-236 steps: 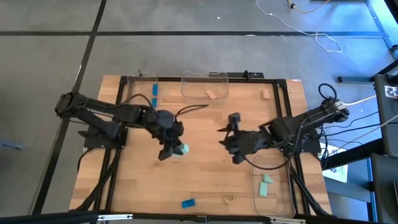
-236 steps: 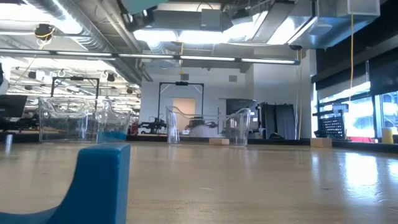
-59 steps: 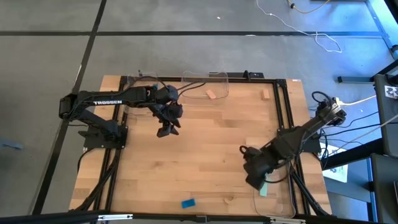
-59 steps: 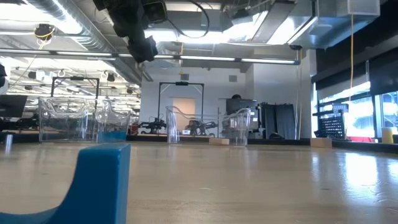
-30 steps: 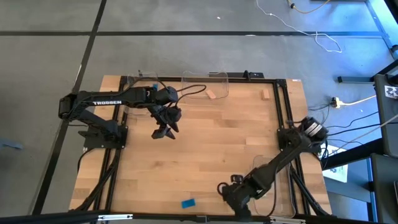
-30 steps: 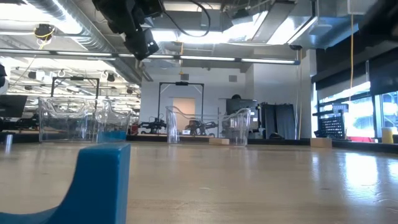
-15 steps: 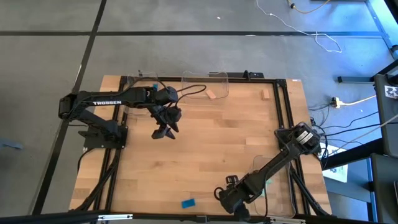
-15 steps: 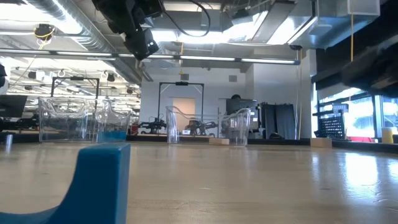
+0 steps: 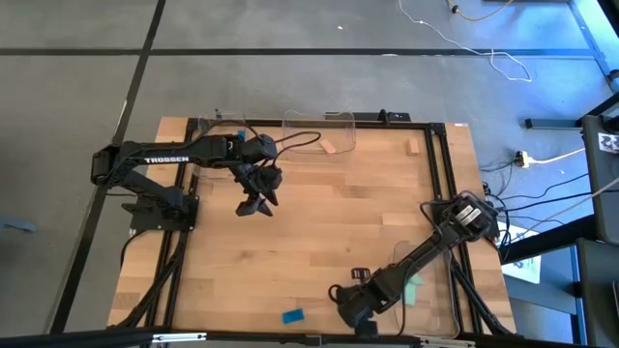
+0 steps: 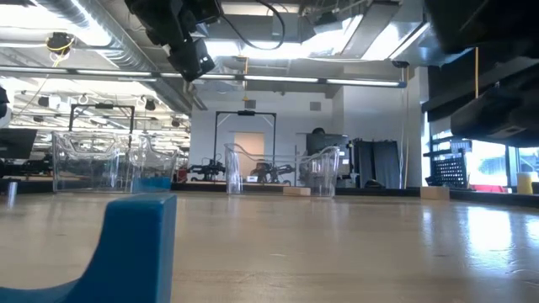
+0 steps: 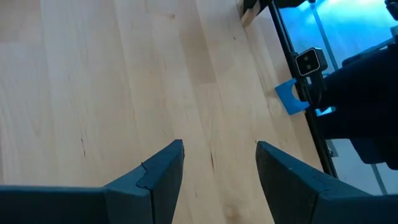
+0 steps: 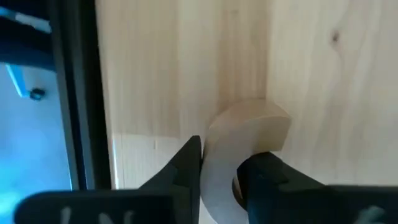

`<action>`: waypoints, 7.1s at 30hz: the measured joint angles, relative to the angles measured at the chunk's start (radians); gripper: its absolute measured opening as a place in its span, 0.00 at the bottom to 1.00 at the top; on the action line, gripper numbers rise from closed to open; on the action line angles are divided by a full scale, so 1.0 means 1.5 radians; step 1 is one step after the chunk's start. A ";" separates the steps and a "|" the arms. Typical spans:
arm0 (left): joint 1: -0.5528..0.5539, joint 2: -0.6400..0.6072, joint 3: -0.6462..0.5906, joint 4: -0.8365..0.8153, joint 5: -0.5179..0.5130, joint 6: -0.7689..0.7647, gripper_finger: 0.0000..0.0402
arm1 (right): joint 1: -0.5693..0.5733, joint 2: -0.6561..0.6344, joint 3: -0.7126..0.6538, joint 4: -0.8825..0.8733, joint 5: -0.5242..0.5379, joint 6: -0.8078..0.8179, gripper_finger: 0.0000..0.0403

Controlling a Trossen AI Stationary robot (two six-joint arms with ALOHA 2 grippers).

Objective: Sort & place blocks by color
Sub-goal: Put the bottom brown block into the top middle transparent bin, then put the blue block into the top left transparent bin

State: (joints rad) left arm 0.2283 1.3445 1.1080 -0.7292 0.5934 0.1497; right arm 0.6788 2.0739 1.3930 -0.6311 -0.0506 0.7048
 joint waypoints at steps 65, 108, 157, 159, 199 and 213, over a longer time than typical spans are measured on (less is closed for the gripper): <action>0.177 -0.193 0.000 -0.082 -0.303 0.040 0.48 | -0.880 0.005 0.226 -0.145 0.048 -0.495 0.18; 0.213 -0.193 0.000 -0.083 -0.300 0.027 0.48 | -0.879 0.008 0.178 -0.074 -0.020 -0.493 0.38; 0.213 -0.193 0.000 -0.083 -0.300 0.007 0.48 | -1.154 0.008 0.193 -0.627 0.085 -0.298 0.42; 0.213 -0.193 0.000 -0.083 -0.300 0.007 0.48 | -1.159 0.008 0.176 -0.627 0.085 -0.300 0.42; -0.251 -0.084 0.001 -0.085 -0.238 -0.138 0.48 | -0.750 -0.496 0.209 -0.412 0.091 -0.427 0.42; -0.533 0.049 0.000 0.127 -0.447 -0.497 0.48 | -0.653 -0.494 0.209 -0.332 0.067 -0.576 0.42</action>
State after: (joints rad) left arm -0.5713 1.4180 1.1080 -0.5390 -0.0766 -0.5952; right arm -0.3008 1.3323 1.7065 -1.1286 0.0498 -0.1596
